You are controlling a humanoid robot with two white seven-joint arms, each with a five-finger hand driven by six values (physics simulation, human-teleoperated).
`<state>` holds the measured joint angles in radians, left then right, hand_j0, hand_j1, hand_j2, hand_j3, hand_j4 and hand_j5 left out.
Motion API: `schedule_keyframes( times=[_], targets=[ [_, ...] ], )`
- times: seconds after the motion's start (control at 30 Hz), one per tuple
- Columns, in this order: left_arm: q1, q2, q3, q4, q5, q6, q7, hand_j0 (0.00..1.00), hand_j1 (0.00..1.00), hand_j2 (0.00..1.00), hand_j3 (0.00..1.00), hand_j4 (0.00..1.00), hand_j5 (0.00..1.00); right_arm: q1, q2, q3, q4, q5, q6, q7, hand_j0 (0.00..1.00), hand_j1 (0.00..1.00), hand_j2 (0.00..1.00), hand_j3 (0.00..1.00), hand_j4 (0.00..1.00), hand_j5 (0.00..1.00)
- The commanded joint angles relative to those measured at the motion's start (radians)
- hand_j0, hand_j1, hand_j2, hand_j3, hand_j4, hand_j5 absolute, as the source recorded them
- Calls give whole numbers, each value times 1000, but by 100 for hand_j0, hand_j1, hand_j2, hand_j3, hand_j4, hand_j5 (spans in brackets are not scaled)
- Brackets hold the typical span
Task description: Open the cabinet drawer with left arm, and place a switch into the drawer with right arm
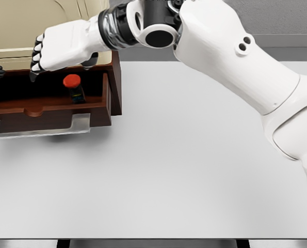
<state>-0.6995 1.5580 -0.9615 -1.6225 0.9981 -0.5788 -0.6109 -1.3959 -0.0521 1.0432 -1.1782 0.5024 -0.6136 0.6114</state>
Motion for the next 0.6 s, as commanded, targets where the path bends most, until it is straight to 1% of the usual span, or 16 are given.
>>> schedule_keyframes(
  times=[0.0, 0.03, 0.07, 0.1, 0.13, 0.17, 0.2, 0.23, 0.3, 0.33, 0.37, 0.43, 0.47, 0.5, 0.53, 0.57],
  targets=[
    [0, 1, 1, -33, -1, -3, 0, 100, 100, 100, 100, 100, 100, 0, -2, -6, -30, -2, 3, -1, 100, 100, 100, 100, 100, 100],
    [0, 1, 3, -59, -25, 1, 0, 100, 100, 100, 100, 100, 100, 9, -15, -8, -90, -7, 3, -1, 100, 100, 100, 100, 100, 100],
    [0, 1, 4, -80, -30, -1, 0, 100, 100, 100, 100, 100, 100, 29, -78, -14, -170, -7, 3, -1, 100, 100, 100, 100, 100, 100],
    [0, -3, 6, -105, -32, -1, 0, 100, 100, 100, 100, 100, 100, 52, -155, -29, -270, -8, 3, -1, 100, 100, 100, 100, 100, 100],
    [0, -7, 7, -120, -33, -3, 0, 100, 100, 100, 100, 100, 100, 81, -241, -74, -346, -10, 3, -1, 100, 100, 100, 100, 100, 100],
    [0, -19, 10, -128, -33, -3, 0, 100, 100, 100, 100, 100, 100, 116, -317, -140, -397, -11, 3, -1, 100, 100, 100, 100, 100, 100],
    [-2, -21, 15, -138, -35, -3, 0, 100, 100, 100, 100, 100, 100, 161, -394, -212, -417, -16, 3, -1, 100, 100, 100, 100, 100, 100],
    [-2, -22, 17, -140, -35, -7, 0, 100, 100, 100, 100, 100, 100, 207, -491, -307, -437, -59, 3, -1, 100, 100, 100, 100, 100, 100],
    [-2, -27, 17, -140, -35, -21, 0, 100, 100, 100, 100, 100, 100, 324, -673, -551, -436, -177, 3, -1, 100, 100, 100, 100, 100, 100],
    [-2, -30, 17, -140, -35, -29, 0, 100, 100, 100, 100, 100, 100, 385, -719, -597, -432, -222, 3, -1, 100, 100, 100, 100, 100, 100],
    [-2, -45, 17, -140, -35, -32, 0, 100, 100, 100, 100, 100, 100, 466, -761, -595, -431, -231, 3, -1, 100, 100, 100, 100, 100, 100],
    [-2, -75, 17, -140, -36, -32, 0, 100, 100, 100, 100, 100, 100, 695, -775, -594, -429, -228, 3, -1, 100, 100, 100, 100, 100, 100],
    [-2, -91, 17, -142, -41, -32, 0, 100, 100, 100, 100, 100, 100, 752, -802, -598, -426, -228, 3, -1, 100, 100, 100, 100, 100, 100],
    [-2, -96, 17, -142, -47, -32, 0, 100, 100, 100, 100, 100, 100, 787, -825, -603, -426, -228, 3, -1, 100, 100, 100, 100, 100, 100],
    [-2, -111, 17, -142, -67, -32, 0, 100, 100, 100, 100, 100, 100, 796, -838, -609, -423, -228, 3, -1, 100, 100, 100, 100, 100, 100],
    [-2, -124, 17, -142, -82, -32, 0, 100, 100, 100, 100, 100, 100, 808, -847, -635, -411, -228, 3, -1, 100, 100, 100, 100, 100, 100]
  ],
)
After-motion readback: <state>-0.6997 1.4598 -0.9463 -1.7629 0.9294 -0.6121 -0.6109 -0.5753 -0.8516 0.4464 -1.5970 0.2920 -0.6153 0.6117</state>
